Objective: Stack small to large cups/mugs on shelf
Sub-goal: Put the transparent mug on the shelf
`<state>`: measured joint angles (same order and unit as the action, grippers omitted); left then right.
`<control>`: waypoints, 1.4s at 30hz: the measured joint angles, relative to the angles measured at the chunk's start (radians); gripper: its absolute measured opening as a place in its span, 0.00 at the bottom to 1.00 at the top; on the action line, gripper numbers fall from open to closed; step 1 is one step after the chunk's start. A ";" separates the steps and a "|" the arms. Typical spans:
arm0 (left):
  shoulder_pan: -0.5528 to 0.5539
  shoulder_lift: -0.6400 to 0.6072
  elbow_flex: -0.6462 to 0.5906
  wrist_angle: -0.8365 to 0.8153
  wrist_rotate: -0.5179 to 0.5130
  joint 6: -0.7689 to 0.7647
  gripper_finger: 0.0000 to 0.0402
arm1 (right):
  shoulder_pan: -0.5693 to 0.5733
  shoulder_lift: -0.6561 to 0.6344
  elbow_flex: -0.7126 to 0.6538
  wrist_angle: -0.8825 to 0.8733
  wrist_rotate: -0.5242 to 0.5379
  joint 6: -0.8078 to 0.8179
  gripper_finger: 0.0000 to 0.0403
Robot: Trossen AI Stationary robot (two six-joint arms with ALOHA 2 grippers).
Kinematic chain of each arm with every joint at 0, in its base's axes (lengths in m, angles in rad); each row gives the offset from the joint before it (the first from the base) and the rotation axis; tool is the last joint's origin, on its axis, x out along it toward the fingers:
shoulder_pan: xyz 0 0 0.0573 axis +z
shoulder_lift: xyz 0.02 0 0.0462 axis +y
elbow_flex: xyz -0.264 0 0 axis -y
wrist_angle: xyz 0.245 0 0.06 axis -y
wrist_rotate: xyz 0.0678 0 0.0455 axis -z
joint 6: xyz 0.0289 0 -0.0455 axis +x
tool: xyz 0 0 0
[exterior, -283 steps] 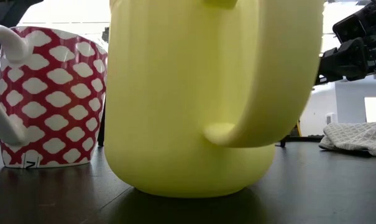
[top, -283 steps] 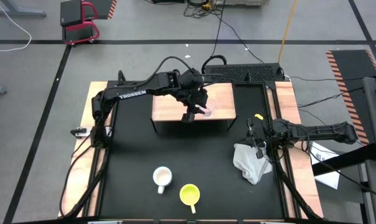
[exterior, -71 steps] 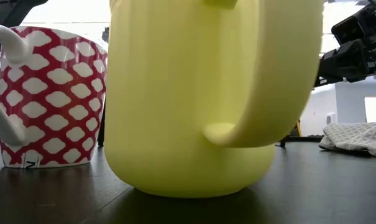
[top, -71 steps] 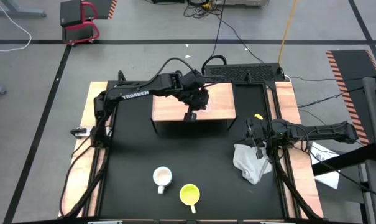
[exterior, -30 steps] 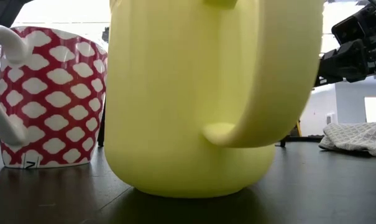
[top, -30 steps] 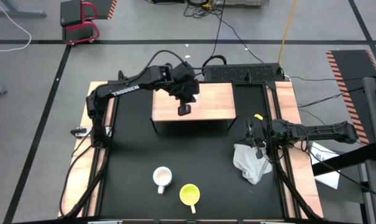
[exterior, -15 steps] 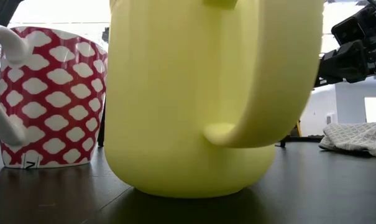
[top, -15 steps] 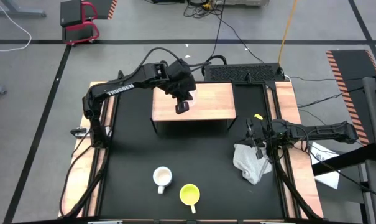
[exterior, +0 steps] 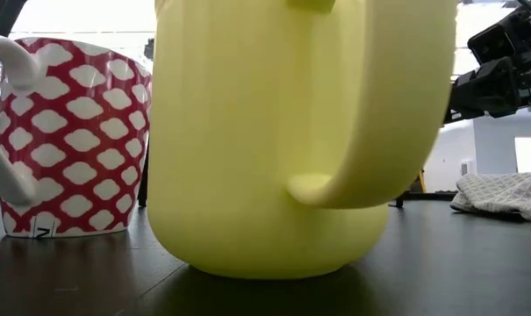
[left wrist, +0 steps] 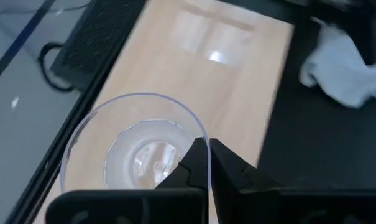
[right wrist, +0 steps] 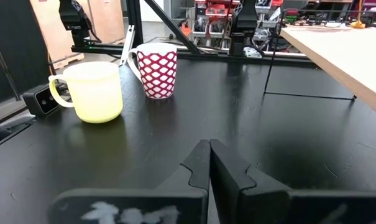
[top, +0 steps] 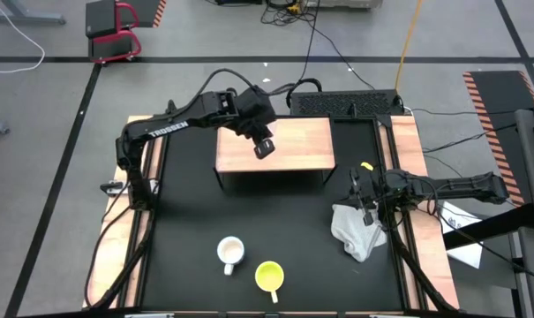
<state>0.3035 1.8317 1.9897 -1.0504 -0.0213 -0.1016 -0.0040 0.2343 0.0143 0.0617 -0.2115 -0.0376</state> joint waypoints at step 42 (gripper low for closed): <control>-0.114 -0.051 0.000 -0.174 -0.298 -0.276 0.00 | 0.000 0.016 0.000 0.000 -0.001 0.008 0.00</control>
<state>0.1894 1.7809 1.9892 -1.2240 -0.3189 -0.3772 -0.0036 0.2501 0.0143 0.0620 -0.2123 -0.0296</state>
